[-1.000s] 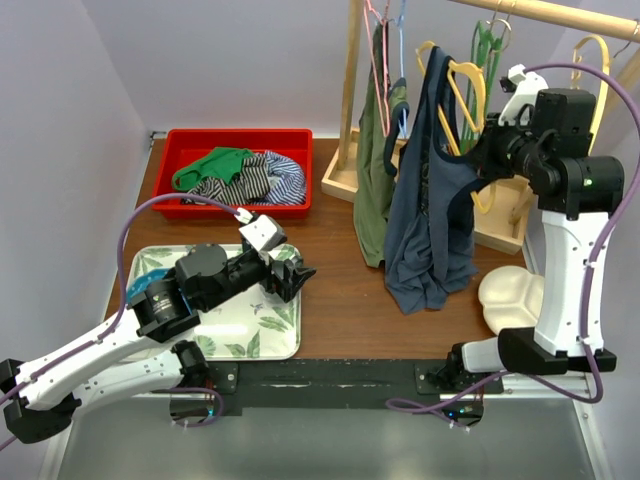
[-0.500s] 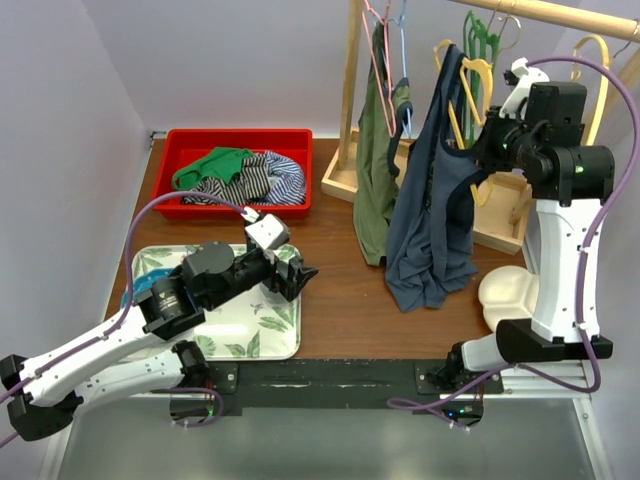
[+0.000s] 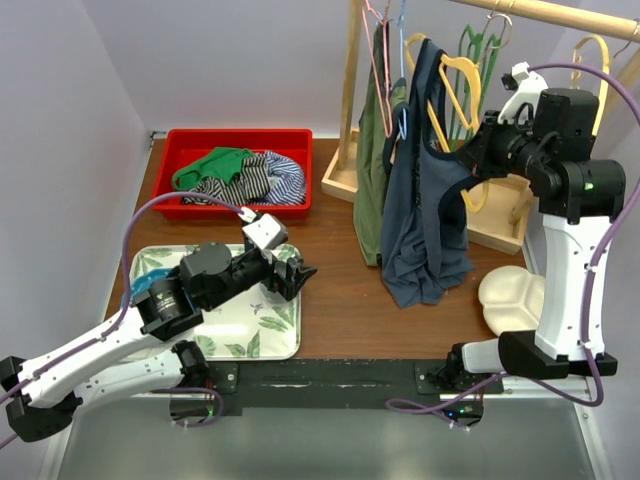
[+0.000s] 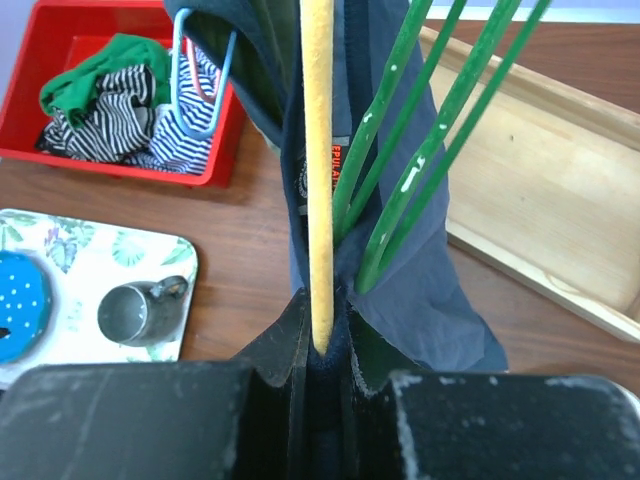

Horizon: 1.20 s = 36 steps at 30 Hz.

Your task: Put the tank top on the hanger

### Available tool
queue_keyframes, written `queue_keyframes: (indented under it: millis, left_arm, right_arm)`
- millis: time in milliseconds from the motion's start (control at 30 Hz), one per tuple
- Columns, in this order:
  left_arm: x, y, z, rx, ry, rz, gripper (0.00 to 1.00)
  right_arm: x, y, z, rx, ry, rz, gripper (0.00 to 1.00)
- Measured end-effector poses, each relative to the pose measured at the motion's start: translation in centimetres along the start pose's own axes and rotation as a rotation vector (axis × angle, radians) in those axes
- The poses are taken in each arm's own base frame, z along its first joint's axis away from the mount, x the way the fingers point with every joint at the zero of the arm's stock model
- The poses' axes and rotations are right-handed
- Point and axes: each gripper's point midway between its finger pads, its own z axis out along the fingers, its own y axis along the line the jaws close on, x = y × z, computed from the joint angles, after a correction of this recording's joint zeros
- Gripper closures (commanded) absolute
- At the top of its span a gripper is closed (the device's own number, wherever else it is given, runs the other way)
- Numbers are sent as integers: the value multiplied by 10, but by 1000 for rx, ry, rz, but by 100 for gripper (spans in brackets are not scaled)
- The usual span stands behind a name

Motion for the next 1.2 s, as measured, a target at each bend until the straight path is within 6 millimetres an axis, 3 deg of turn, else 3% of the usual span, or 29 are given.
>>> queue_keyframes:
  millis: [333,633,900,1067,1200]
  left_arm:
    - [0,-1,6,-1,8,1,0]
    - [-2,-4,13,10,14,2,0]
    - [-5,-5,11,19,4,-1,0]
    - [-7,-6,9,23,-4,-2,0]
    - [-8,-7,8,26,-7,-8,0]
  right_arm:
    - [-1,16,13,-94,30,35,100]
    - [4,23,-20,-97,-30,16,100]
    - [44,22,-46,-93,-25,11,100]
    - [62,15,-43,-62,4,17,100]
    - [63,10,-35,-45,24,23,100]
